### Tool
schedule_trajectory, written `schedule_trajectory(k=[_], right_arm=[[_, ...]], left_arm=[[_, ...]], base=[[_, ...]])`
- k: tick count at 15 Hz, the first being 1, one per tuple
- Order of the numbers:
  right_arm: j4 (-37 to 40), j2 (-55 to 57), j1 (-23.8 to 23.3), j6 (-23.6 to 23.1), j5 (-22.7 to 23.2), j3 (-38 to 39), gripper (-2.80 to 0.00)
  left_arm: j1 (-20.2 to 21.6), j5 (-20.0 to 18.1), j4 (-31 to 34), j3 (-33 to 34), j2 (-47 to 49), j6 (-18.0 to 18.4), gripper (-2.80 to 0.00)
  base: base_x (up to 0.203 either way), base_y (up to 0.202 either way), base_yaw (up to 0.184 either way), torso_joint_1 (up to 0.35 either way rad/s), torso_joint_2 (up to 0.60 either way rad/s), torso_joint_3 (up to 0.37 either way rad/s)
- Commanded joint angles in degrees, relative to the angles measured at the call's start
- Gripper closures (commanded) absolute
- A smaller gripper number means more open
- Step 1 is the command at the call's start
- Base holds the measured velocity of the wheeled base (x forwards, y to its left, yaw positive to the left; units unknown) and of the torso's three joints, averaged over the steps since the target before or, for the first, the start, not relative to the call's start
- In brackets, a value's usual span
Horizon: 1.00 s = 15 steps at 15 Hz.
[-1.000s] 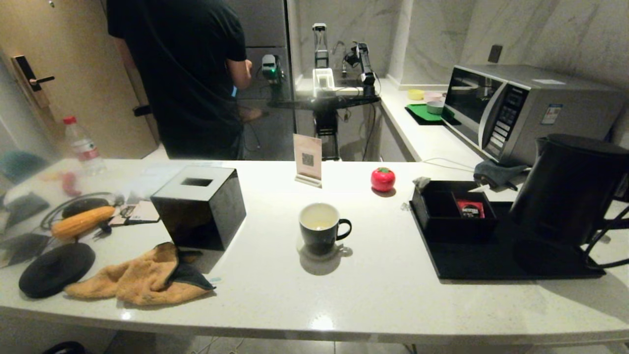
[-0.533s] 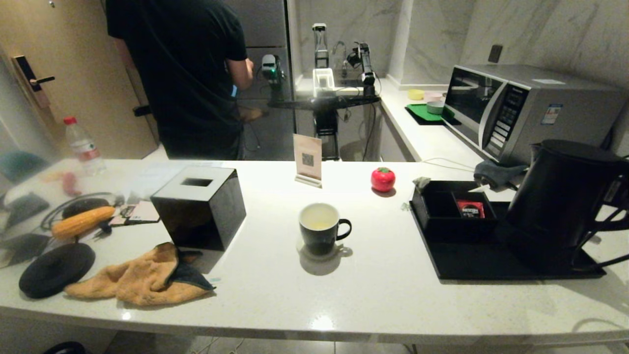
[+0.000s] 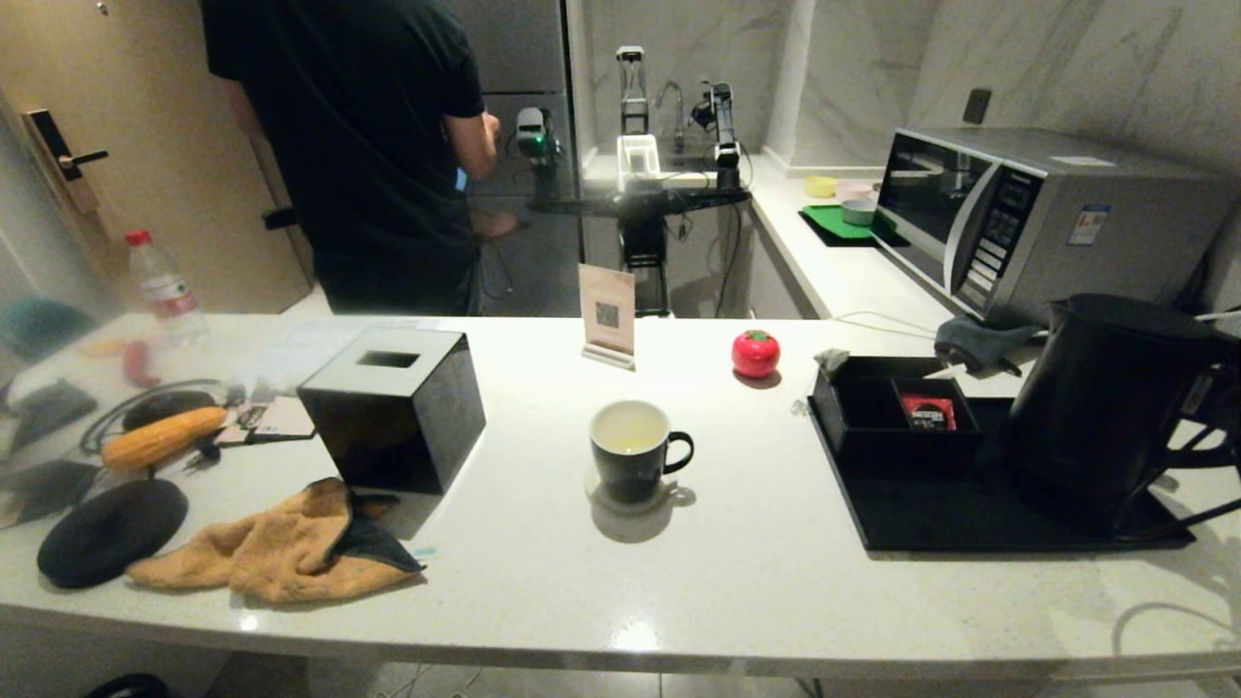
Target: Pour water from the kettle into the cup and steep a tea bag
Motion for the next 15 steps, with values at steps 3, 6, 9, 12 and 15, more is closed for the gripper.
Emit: schedule_trajectory(k=[3,6,9,12,15], right_arm=[[-1.91,3.41,-0.14,-0.05,0.01,-0.12,0.0],[-2.1,4.02,-0.06,-0.06,0.09,-0.03,0.0],[-2.4,5.05,0.04,0.03,0.1,-0.18,0.0],[-5.41,6.39,0.66,0.03,0.19,-0.3,0.0],[-6.81,6.89,1.4,-0.06,0.34,-0.27,0.0]], left_arm=[[0.01,-0.01,0.0,0.01,0.05,0.0,0.0],[0.01,-0.01,0.0,0.01,0.05,0.0,0.0],[0.01,-0.01,0.0,0.01,0.05,0.0,0.0],[0.01,-0.01,0.0,0.01,0.05,0.0,0.0],[0.01,-0.01,0.0,0.01,0.05,0.0,0.0]], base=[[0.0,0.0,0.0,0.0,0.0,0.0],[0.0,0.0,0.0,0.0,0.0,0.0],[0.0,0.0,0.0,0.0,0.0,0.0],[0.0,0.0,0.0,0.0,0.0,0.0],[0.0,0.0,0.0,0.0,0.0,0.0]])
